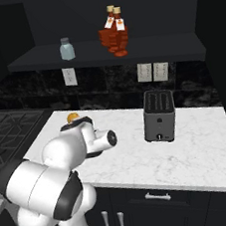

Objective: Put the shaker and condiment bottle from the counter next to their counterparts in the cabinet.

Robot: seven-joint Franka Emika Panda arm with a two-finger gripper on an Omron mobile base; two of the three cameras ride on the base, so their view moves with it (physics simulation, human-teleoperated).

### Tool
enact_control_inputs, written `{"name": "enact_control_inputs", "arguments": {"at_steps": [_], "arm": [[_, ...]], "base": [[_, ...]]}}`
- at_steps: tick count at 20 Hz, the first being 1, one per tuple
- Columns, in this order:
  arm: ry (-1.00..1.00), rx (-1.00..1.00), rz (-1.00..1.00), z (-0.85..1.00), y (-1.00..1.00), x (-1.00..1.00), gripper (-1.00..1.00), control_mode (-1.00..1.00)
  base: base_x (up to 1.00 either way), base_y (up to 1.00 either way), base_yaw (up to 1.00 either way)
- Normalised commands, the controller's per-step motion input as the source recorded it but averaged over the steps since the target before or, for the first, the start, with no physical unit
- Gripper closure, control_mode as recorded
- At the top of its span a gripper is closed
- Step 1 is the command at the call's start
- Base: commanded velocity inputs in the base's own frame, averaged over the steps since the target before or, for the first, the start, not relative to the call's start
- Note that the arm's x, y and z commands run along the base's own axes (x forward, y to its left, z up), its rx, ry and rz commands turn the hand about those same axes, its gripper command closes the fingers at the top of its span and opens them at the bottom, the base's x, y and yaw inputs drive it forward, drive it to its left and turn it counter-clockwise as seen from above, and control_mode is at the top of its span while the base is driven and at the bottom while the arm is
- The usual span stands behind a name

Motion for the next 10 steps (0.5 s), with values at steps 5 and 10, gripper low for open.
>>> {"name": "enact_control_inputs", "arguments": {"at_steps": [5,10], "arm": [[0.00,0.04,0.00,-0.16,0.00,0.11,-1.00,-1.00],[0.00,0.03,0.00,-0.17,0.02,0.06,-1.00,-1.00]], "base": [[0.00,0.00,0.00],[0.00,0.00,0.00]]}}
